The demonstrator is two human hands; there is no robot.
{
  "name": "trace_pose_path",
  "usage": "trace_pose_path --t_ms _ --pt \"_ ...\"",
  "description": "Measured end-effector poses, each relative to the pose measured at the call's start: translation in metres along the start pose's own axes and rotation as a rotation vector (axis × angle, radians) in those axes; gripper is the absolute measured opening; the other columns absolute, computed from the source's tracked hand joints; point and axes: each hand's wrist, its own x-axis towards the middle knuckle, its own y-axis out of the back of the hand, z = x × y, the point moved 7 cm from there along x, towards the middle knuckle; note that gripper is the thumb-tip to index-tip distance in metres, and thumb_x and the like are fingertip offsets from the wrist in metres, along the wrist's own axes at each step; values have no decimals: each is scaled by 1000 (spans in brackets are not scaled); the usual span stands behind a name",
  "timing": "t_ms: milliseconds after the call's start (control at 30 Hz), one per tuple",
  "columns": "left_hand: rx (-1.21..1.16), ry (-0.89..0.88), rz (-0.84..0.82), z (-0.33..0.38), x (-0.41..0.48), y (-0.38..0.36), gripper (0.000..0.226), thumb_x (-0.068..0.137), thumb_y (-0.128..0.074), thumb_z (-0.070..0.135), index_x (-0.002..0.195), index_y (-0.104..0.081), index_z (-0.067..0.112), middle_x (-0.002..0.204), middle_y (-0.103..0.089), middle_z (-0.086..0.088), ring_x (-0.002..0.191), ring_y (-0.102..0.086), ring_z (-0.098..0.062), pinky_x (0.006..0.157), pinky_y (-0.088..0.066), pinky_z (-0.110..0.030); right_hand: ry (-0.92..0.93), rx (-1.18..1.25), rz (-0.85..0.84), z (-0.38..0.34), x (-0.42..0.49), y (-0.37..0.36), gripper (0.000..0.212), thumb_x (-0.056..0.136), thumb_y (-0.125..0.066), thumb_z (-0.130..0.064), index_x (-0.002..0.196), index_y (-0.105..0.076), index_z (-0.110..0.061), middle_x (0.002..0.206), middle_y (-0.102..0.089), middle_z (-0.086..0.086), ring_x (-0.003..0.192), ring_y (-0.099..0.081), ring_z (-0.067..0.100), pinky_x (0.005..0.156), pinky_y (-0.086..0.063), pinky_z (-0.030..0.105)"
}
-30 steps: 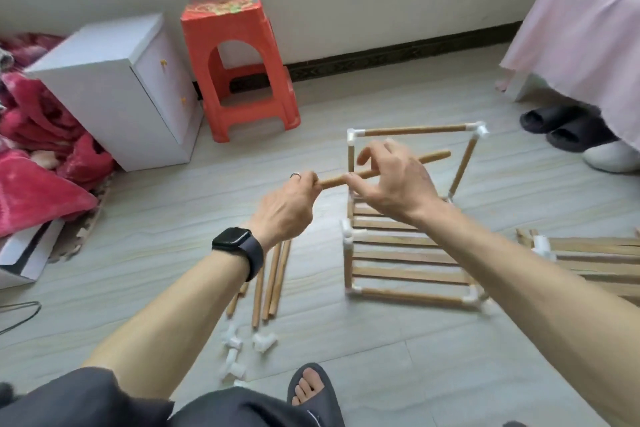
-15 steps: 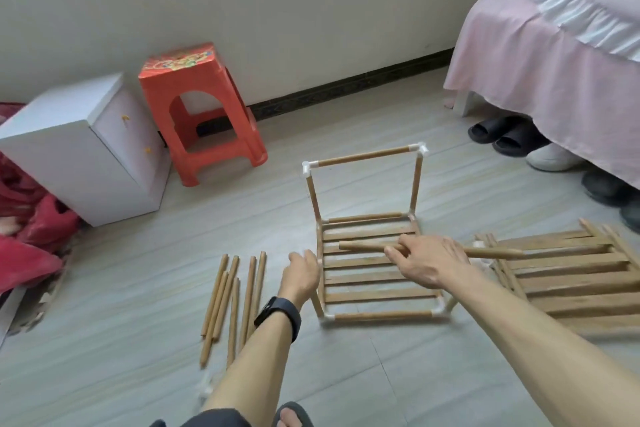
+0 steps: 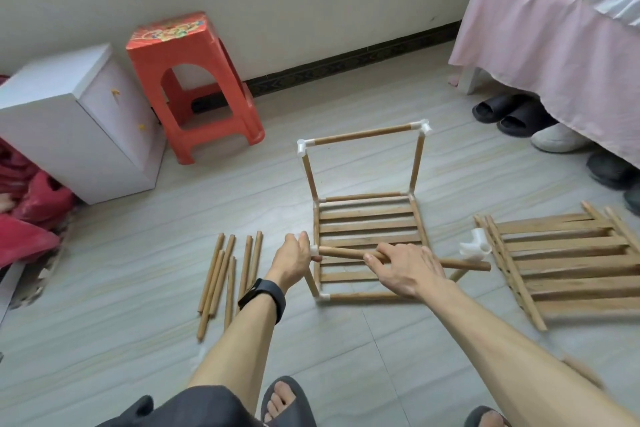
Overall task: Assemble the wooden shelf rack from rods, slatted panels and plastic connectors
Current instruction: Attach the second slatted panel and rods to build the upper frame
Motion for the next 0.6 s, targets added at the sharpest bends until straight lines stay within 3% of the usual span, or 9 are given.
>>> trace_pose_path --t_ms 100,333,500,600 --pt "-10 -8 1 1 -2 2 39 106 -27 39 113 -45 4 67 -74 10 106 -61 -25 81 -41 -38 18 -17 30 -2 2 2 42 95 -30 -67 87 -53 -33 81 -61 -7 95 -62 26 92 -41 44" --pt "-19 -46 1 8 -1 5 45 103 -30 40 111 -51 1 76 -77 5 102 -62 -24 84 -45 -39 30 -113 174 -7 -2 15 46 95 -28 -66 96 -60 -33 90 -66 -6 91 -59 21 85 -38 39" --pt "-28 -27 9 10 -1 3 40 105 -29 41 114 -46 6 83 -75 3 99 -61 -20 70 -40 -29 60 -234 318 -21 -4 29 50 91 -26 -66 91 -62 -30 82 -63 -3 82 -56 20 77 -38 38" --pt "-39 -40 2 10 -1 2 43 106 -28 40 114 -49 3 87 -75 -1 101 -63 -23 81 -45 -36 59 -215 275 -19 -1 20 47 94 -27 -66 93 -59 -31 85 -64 -3 85 -55 20 81 -39 39"
